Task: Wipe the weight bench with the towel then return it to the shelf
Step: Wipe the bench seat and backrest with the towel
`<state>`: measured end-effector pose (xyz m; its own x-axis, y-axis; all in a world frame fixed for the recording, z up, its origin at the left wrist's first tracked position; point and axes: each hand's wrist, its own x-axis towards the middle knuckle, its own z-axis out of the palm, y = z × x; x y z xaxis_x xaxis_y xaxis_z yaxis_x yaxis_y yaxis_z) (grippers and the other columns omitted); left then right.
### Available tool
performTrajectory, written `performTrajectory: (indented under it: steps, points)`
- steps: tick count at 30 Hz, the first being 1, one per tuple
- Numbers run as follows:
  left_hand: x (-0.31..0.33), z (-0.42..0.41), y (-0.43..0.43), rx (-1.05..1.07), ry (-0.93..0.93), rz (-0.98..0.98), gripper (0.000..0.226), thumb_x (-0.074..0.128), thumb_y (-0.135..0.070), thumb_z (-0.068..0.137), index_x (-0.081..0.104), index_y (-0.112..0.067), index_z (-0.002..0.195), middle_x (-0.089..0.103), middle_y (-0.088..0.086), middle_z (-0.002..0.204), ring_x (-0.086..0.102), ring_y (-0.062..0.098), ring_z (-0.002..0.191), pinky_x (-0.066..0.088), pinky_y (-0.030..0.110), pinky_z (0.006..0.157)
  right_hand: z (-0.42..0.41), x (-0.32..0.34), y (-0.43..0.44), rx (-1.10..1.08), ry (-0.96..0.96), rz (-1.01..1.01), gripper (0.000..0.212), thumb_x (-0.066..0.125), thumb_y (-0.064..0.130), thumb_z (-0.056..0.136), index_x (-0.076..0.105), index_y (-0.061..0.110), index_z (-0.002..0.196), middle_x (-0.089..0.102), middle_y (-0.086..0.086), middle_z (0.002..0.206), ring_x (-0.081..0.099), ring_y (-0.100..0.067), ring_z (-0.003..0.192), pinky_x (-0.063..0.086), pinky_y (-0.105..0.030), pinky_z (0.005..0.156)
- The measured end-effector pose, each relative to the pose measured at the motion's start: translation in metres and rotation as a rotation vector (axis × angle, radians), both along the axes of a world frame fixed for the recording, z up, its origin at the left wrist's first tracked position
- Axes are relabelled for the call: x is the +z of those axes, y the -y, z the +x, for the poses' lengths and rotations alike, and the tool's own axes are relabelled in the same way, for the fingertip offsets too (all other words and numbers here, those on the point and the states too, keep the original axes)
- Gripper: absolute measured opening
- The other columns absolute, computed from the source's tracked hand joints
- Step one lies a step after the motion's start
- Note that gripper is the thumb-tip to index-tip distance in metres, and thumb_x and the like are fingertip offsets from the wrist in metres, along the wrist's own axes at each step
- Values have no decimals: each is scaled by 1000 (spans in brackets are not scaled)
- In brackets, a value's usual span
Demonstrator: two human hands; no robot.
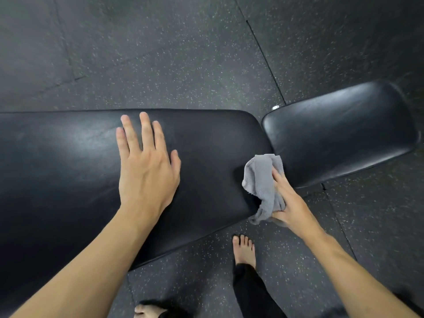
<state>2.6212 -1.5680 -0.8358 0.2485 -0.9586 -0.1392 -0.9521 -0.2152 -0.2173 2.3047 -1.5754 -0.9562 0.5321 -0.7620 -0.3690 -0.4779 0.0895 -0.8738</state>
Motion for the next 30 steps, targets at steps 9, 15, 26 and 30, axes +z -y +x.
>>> performTrajectory:
  steps: [9, 15, 26, 30]
  points:
    - [-2, -3, 3, 27, 1, 19, 70, 20, -39, 102, 22, 5, 155, 15, 30, 166, 6, 55, 152, 12, 62, 123, 31, -5, 24, -654, -6, 322, 24, 56, 37, 102, 63, 29, 123, 71, 5, 117, 66, -14, 114, 51, -35, 99]
    - [-6, -1, 3, 21, 8, 19, 71, 19, -39, 101, 20, 5, 156, 12, 30, 166, 3, 56, 152, 10, 62, 123, 69, -2, 103, -500, -199, 203, 45, 49, 54, 100, 62, 25, 133, 67, 9, 117, 61, -18, 117, 44, -34, 97]
    - [-5, 1, 4, 31, 24, -5, 70, 27, -39, 100, 25, 4, 156, 17, 28, 166, 8, 54, 153, 12, 60, 124, 240, 68, 157, 90, -240, -154, 50, 39, 68, 92, 65, 30, 72, 71, 11, 81, 66, -19, 83, 50, -41, 78]
    - [2, 6, 3, 44, -95, -101, 63, 33, -31, 97, 43, 5, 148, 35, 26, 160, 25, 47, 152, 24, 56, 124, 226, 70, 146, 118, -263, -209, 55, 34, 65, 97, 66, 22, 86, 71, 3, 83, 65, -22, 84, 49, -42, 80]
